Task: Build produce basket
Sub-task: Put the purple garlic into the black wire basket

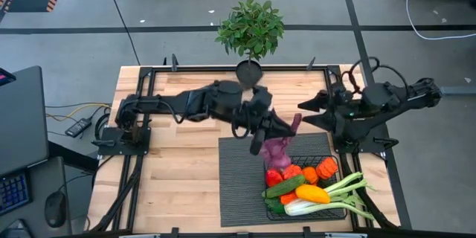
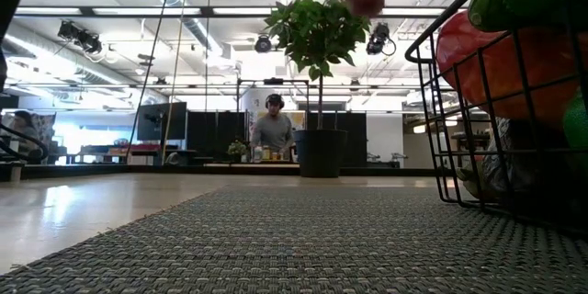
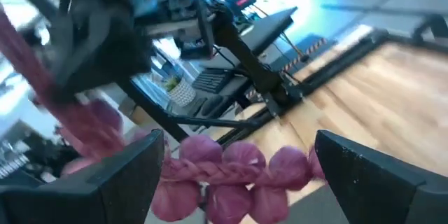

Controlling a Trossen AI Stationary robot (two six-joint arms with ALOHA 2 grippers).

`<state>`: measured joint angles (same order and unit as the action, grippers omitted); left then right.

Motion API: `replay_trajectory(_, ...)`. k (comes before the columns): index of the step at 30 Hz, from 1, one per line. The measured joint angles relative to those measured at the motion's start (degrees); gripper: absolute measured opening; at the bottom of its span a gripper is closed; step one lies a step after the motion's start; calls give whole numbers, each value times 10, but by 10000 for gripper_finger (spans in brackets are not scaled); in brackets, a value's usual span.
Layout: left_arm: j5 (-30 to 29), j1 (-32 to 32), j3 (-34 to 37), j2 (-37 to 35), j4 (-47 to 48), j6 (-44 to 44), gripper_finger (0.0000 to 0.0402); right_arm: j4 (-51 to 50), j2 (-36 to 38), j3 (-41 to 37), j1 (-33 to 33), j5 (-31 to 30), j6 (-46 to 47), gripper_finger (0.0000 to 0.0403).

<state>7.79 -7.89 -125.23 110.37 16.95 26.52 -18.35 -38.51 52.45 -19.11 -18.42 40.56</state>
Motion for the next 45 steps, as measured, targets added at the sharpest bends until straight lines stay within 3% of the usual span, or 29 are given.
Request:
replay_trajectory(11,67,27,0,0,-163,85,20,33,-89,0,0,39,-114,372)
replay_trajectory(16,65,26,0,-1,-166,121,20,37,-109,0,0,67,-178,372)
replay_trajectory(27,-89,-9,0,14,-179,137,24,40,-89,0,2,95,-325,372)
replay_trajectory(32,-145,-33,1,62,-249,145,25,-4,-45,0,2,92,-347,372)
replay_trajectory(39,-202,-55,1,118,-317,155,31,-110,41,0,2,34,-335,372)
replay_trajectory(45,-208,-59,1,181,-477,157,31,-142,109,0,2,-20,-329,372)
